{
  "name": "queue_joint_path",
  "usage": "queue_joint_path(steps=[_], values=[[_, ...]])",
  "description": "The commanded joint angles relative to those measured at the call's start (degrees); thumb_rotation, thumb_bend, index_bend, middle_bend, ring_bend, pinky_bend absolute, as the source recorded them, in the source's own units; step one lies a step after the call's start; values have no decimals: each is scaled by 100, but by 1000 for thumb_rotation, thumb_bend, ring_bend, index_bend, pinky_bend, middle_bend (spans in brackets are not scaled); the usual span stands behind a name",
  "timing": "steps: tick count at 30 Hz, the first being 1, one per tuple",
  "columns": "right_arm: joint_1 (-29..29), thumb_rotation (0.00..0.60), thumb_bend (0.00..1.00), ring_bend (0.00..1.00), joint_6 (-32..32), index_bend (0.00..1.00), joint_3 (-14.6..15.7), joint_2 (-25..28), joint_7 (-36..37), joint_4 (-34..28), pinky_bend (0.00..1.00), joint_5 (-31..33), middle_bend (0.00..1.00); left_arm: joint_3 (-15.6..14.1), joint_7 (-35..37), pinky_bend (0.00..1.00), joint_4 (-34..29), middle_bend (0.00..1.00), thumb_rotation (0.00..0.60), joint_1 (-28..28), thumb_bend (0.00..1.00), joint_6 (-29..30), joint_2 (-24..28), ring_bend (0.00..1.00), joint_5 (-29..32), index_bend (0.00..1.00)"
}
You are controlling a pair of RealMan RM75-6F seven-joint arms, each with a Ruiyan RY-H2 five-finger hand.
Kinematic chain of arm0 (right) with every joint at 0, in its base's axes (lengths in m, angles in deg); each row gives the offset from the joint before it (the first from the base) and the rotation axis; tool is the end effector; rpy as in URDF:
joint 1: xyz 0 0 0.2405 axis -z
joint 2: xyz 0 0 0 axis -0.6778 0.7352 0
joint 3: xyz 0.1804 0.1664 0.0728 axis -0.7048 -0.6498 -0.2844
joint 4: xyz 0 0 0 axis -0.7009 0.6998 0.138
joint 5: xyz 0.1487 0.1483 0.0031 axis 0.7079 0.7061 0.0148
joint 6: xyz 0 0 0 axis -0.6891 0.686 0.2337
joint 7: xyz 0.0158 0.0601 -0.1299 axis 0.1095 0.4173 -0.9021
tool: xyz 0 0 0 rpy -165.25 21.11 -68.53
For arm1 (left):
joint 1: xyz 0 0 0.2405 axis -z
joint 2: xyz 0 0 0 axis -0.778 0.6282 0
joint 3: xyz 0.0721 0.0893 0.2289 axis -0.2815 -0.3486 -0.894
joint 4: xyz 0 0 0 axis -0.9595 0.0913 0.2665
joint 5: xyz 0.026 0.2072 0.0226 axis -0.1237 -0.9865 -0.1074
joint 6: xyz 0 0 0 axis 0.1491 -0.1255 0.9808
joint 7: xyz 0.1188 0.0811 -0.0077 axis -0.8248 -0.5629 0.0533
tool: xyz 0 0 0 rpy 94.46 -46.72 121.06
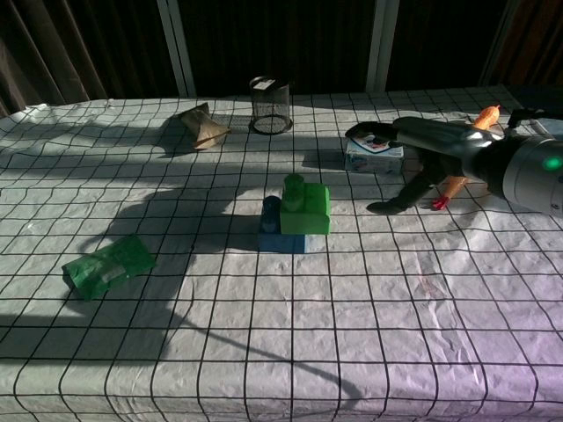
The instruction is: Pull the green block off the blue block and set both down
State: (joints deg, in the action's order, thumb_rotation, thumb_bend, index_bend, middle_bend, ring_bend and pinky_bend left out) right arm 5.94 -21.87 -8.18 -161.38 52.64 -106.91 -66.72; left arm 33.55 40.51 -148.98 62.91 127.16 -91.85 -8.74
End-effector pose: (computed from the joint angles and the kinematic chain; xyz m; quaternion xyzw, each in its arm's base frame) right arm -0.1438 -0.3270 -0.0184 0.6951 -0.4992 0.3879 0.3424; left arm -0.3070 0.1952 0.1252 -0.6886 -0.3903 -0.3653 0.4899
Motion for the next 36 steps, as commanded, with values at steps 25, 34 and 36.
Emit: queue_joint_path(steps=[25, 34, 36], values=[[-921, 600, 173, 58, 429, 342, 74, -995, -469, 499, 105, 1387, 199, -33, 64, 0, -33, 0, 600, -17, 386, 58, 51, 0, -41, 0], [-973, 600, 172, 136, 568, 441, 129, -1195, -462, 699, 163, 1335, 254, -38, 61, 0, -47, 0, 600, -45, 385, 106, 64, 0, -49, 0], [-974, 600, 173, 211, 642, 527, 129, -1247, -466, 735, 197, 1301, 312, -38, 74, 0, -48, 0, 600, -46, 386, 109, 71, 0, -52, 0]])
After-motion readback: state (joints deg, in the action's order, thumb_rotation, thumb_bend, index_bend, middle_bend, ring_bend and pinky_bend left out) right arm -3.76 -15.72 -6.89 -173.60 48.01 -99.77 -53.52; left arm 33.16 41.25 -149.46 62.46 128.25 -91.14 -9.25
